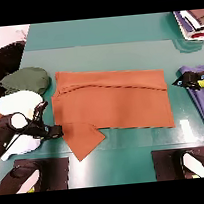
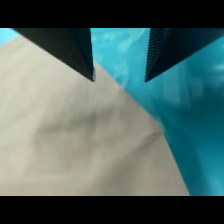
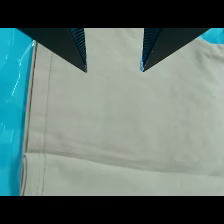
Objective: Fold the shirts.
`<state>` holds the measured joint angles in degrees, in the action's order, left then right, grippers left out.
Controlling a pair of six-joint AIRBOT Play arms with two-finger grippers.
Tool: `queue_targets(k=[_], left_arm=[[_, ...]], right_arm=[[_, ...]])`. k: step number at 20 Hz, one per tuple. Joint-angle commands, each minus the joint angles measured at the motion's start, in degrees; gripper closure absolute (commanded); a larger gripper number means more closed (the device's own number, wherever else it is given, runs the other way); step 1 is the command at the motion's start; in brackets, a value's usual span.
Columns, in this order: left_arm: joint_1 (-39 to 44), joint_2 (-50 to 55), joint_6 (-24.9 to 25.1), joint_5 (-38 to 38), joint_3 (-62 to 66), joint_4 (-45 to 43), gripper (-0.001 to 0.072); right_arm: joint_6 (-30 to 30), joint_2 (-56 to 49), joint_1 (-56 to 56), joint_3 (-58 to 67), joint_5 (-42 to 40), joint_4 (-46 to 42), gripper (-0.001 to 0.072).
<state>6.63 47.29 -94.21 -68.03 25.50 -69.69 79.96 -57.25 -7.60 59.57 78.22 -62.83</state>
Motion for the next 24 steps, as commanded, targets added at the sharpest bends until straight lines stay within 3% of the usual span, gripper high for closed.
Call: queue_targets(k=[1,5,6,8,14,15,16,22,24], left_arm=[[0.0,-0.4,-0.6,5.0,-3.1,2.7,0.0321],[0.0,-0.4,-0.3,9.7,-3.7,9.0,0.0324],[0.0,-0.4,-0.4,9.7,-3.7,9.4,0.0356],[0.0,-0.4,-0.3,9.2,-3.7,10.3,0.068],[0.0,-0.5,2.8,1.3,3.0,9.4,0.0686],[0.0,-0.5,3.2,1.0,4.2,9.4,0.0686],[0.0,-0.5,3.2,1.0,5.2,9.4,0.0686],[0.0,-0.5,4.2,2.4,6.8,9.3,0.0686],[0.0,-0.5,4.2,1.6,6.8,9.3,0.0686]], right_arm=[[-0.1,0.1,0.1,0.0,0.1,0.3,0.0316],[-0.1,0.1,0.1,0.0,0.0,0.3,0.0316],[-0.1,0.1,0.1,0.0,0.1,0.3,0.0316],[-0.1,0.1,0.1,0.0,0.8,0.1,0.0316],[-0.7,0.1,-7.8,-7.7,9.1,-11.2,0.0308],[-0.7,0.1,-9.8,-11.4,8.9,-12.5,0.0218],[-0.8,-0.2,-12.0,-15.4,8.1,-12.2,0.0189],[-0.7,-7.7,-11.3,-26.5,2.5,-11.7,0.0233],[-0.7,-9.9,-7.6,-26.0,1.3,-11.7,0.0285]])
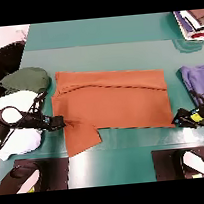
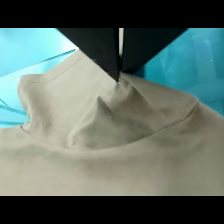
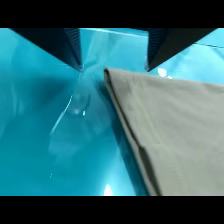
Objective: Fold the shirts.
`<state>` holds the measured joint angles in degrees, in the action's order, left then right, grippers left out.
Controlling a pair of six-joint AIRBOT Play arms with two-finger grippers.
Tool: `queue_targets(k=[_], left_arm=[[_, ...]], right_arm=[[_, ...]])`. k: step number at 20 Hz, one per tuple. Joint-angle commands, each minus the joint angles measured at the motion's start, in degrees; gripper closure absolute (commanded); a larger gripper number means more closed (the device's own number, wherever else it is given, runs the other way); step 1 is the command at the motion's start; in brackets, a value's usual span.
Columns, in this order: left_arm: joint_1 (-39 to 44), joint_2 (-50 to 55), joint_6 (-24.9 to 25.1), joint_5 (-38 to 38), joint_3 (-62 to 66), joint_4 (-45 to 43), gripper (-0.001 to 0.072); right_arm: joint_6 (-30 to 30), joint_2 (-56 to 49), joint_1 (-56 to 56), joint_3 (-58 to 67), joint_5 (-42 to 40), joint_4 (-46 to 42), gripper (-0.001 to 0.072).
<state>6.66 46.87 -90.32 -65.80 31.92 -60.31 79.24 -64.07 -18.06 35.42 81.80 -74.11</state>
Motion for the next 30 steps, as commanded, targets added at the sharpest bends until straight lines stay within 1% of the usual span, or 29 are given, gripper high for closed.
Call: queue_targets(k=[1,2,3,4,5,6,8,12,13,14,15,22,23,24,25,26,27,29,30], left_arm=[[0.0,0.0,0.4,-1.0,0.4,-0.2,0.0685],[0.0,0.0,0.4,-1.4,0.4,-0.2,0.0685],[0.0,0.0,0.4,-1.9,0.7,-0.8,0.0685],[0.0,0.0,0.4,-2.7,1.3,-1.7,0.0686],[0.0,0.0,0.3,-3.5,1.9,-2.6,0.0686],[0.0,0.0,0.3,-4.1,2.5,-3.0,0.0686],[0.0,0.0,0.3,-4.0,2.8,-3.1,0.0686],[0.0,0.0,0.4,-4.9,2.8,-3.1,0.0686],[0.0,0.0,0.3,-4.8,2.8,-3.1,0.0686],[0.0,0.0,0.3,-4.8,2.8,-3.1,0.0685],[0.0,0.0,0.4,-4.8,2.8,-3.1,0.0686],[0.0,0.0,0.3,-4.4,2.8,-3.1,0.0685],[0.0,0.0,0.3,-4.1,2.8,-3.1,0.0685],[0.0,0.0,0.3,-4.1,2.8,-3.1,0.0686],[0.0,0.0,0.3,-4.1,2.8,-3.1,0.0686],[0.0,0.0,0.3,-4.2,2.8,-3.1,0.0687],[0.0,0.0,0.3,-4.6,2.9,-3.2,0.0687],[0.0,-0.2,0.3,-7.5,4.4,-4.1,0.0687],[0.0,-1.7,0.3,-8.7,4.8,-4.4,0.0687]], right_arm=[[0.0,-3.6,4.6,-1.2,-2.8,-0.4,0.0285],[0.0,-3.6,6.1,-0.5,-3.3,-0.5,0.0331],[0.0,-3.5,7.4,0.3,-3.6,-0.5,0.0402],[0.0,-2.9,8.4,1.0,-4.2,-0.5,0.041],[0.1,-2.0,9.0,1.5,-5.2,-0.5,0.0443],[0.1,-1.0,9.2,1.9,-5.9,-0.5,0.0529],[0.1,0.7,9.3,2.0,-6.8,-0.5,0.0553],[0.1,1.0,9.3,2.0,-4.7,-0.5,0.0548],[0.1,1.0,9.3,2.0,-4.9,-0.4,0.051],[0.7,1.0,9.3,2.0,-4.9,-0.4,0.0394],[1.6,1.0,9.4,2.0,-4.9,-0.4,0.0323],[2.4,0.9,10.9,2.0,-7.5,-0.5,0.0336],[2.4,0.9,11.9,2.0,-8.4,-0.5,0.0376],[2.4,0.9,12.9,2.0,-9.4,-0.5,0.0461],[2.4,1.0,14.1,2.0,-10.2,-0.5,0.0611],[2.4,1.0,14.9,2.1,-10.8,-0.5,0.0697],[2.4,1.0,15.5,2.1,-10.9,-0.6,0.0695],[2.3,1.7,15.5,2.1,-7.6,-1.9,0.0696],[2.3,3.2,15.5,2.1,-5.5,-4.1,0.0696]])
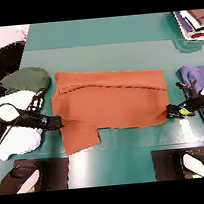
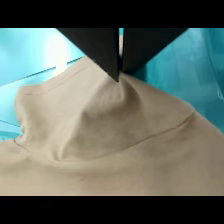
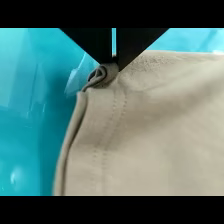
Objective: Fold the shirts.
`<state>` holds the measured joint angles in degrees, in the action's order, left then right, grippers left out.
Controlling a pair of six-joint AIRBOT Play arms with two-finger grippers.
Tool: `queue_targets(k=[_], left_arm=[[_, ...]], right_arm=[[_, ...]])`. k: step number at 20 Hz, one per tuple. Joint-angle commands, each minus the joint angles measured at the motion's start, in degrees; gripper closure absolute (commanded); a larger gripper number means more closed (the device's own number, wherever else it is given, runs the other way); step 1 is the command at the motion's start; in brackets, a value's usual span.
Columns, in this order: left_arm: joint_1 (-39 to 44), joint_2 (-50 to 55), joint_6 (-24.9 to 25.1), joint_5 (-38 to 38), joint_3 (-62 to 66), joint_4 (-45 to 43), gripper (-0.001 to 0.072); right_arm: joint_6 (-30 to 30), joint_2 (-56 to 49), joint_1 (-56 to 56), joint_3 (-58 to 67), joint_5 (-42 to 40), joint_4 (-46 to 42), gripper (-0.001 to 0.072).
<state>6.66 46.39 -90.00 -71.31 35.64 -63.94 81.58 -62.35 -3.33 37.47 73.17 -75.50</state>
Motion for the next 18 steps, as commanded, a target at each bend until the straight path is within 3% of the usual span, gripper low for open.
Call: queue_targets(k=[1,5,7,11,18], left_arm=[[0.0,-4.1,-0.9,-4.2,1.1,-1.3,0.0688],[0.0,-15.3,-6.8,-18.4,1.2,0.8,0.0687],[0.0,-18.4,-7.6,-19.5,2.1,3.8,0.0687],[0.0,-17.0,-6.8,-4.1,5.4,-1.3,0.0687],[0.0,4.7,-2.5,18.4,7.6,-6.8,0.0686]], right_arm=[[0.0,3.9,0.8,0.0,5.2,-4.9,0.0696],[0.0,15.9,-0.9,0.0,16.2,-7.2,0.0696],[0.3,21.4,-1.5,0.1,20.4,-7.1,0.0697],[1.9,23.3,-1.4,1.5,18.6,-6.6,0.0699],[1.5,-1.0,5.8,21.2,4.2,-6.6,0.0697]])
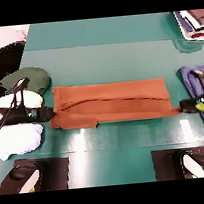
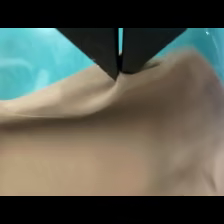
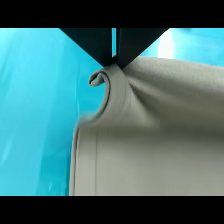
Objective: Fold the shirts.
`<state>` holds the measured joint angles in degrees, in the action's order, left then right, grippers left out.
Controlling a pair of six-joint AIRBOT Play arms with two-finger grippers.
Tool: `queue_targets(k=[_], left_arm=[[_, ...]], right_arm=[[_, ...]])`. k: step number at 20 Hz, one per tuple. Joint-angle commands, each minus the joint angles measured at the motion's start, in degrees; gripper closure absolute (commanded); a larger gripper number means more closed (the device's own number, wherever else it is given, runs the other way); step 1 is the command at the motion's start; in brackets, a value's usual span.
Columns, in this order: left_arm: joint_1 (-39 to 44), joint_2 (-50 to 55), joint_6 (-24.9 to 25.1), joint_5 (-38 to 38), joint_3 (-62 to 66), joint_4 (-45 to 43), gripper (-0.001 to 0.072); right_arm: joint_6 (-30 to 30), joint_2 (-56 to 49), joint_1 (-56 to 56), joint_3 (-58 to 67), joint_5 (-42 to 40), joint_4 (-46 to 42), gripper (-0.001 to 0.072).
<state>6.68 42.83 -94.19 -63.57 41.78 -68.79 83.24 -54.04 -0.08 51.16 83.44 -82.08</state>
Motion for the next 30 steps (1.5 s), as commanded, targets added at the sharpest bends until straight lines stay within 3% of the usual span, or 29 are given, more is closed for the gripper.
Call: queue_targets(k=[1,8,9,10,11,12,15,16,17,18,19,20,26,28,30], left_arm=[[-0.1,12.2,1.7,12.7,3.3,-2.1,0.0686],[-0.1,28.4,1.6,19.2,15.8,-3.3,0.0683],[-0.1,28.9,1.6,19.3,17.0,-3.3,0.0577],[-0.1,29.0,1.6,19.1,18.2,-3.3,0.0269],[-0.1,28.9,1.6,18.3,19.6,-3.3,0.0077],[-0.1,28.9,1.7,16.2,21.2,-3.5,0.0107],[0.0,28.9,2.0,8.4,26.0,-3.1,0.011],[0.0,28.9,3.0,6.9,26.4,-2.3,0.0198],[0.0,29.0,3.2,5.6,26.3,-1.5,0.0523],[0.0,29.0,3.3,5.5,26.1,-0.8,0.0669],[0.0,29.0,3.3,5.6,26.1,0.3,0.0683],[0.0,29.0,3.4,5.8,26.1,1.6,0.0684],[0.0,29.6,5.9,6.1,26.1,11.0,0.0685],[1.0,30.8,5.9,6.1,26.1,12.0,0.0685],[3.8,32.7,5.9,6.6,26.1,12.1,0.0685]], right_arm=[[-0.2,-13.2,2.6,10.6,-6.8,0.1,0.0696],[-0.6,-31.0,1.8,25.5,-8.1,4.4,0.0693],[-2.3,-32.2,1.0,27.1,-8.5,7.9,0.0669],[-3.2,-33.2,0.0,28.4,-8.5,11.6,0.0544],[-3.8,-33.8,-1.3,29.6,-8.3,15.3,0.0368],[-5.1,-33.8,-2.7,30.0,-7.7,18.2,0.0313],[-9.2,-31.6,-8.7,26.4,-4.7,21.1,0.0314],[-10.4,-30.6,-10.8,23.9,-4.1,21.1,0.0313],[-11.0,-30.1,-13.4,21.2,-3.7,21.1,0.0313],[-11.6,-30.1,-15.8,18.9,-3.4,21.2,0.0277],[-12.1,-30.5,-17.9,16.5,-3.4,22.1,0.0168],[-13.7,-31.5,-19.6,14.6,-3.1,24.3,0.015],[-17.8,-39.8,-18.4,9.2,-3.1,36.1,0.0163],[-17.8,-40.6,-15.7,9.2,-5.1,35.9,0.0298],[-18.3,-40.1,-13.9,9.2,-7.5,35.8,0.0511]])
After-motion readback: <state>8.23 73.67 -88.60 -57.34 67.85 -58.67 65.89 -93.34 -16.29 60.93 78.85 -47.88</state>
